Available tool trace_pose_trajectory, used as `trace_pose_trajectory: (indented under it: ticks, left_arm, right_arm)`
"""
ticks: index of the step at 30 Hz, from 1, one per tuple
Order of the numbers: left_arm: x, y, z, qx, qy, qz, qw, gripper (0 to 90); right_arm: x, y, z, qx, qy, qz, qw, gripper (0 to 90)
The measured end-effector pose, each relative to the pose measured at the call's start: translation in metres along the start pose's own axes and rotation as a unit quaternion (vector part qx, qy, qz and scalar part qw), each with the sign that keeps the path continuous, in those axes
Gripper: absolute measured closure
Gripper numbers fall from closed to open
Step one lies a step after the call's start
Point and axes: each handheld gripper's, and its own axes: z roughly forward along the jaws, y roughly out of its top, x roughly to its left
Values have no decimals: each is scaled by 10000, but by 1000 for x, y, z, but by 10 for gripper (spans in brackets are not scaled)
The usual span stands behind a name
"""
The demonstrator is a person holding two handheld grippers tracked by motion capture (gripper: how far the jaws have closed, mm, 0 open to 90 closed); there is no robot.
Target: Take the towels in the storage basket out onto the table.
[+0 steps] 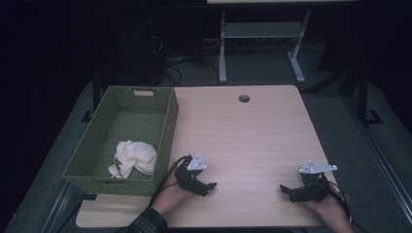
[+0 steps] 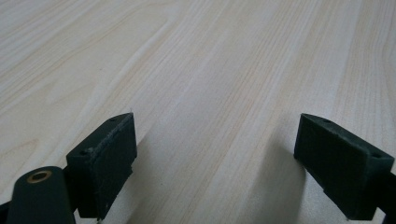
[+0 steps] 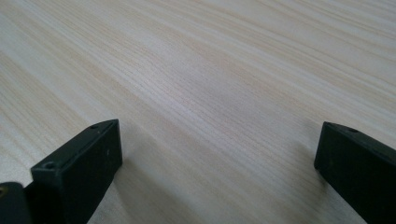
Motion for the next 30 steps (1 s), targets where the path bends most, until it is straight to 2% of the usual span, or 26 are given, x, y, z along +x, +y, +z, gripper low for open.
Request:
trace_pose_trajectory:
  ticks: [6, 12, 18, 23, 30]
  left_arm:
    - [0, 0, 1, -17, 24, -48, 10000, 123]
    - [1, 3, 1, 79, 42, -72, 9999, 126]
    - [3, 6, -1, 186, 28, -206, 9996, 130]
    - [4, 8, -2, 234, 62, -155, 9996, 130]
    - [7, 15, -8, 156, 77, -129, 9998, 133]
  right_arm:
    - [0, 0, 0, 0, -2, -1, 10000, 6]
    - [0, 0, 0, 10, 3, 19, 10000, 6]
    - [0, 0, 0, 2, 1, 23, 10000, 6]
    - [0, 0, 0, 3, 1, 25, 10000, 6]
    - [0, 0, 0, 0, 2, 25, 10000, 6]
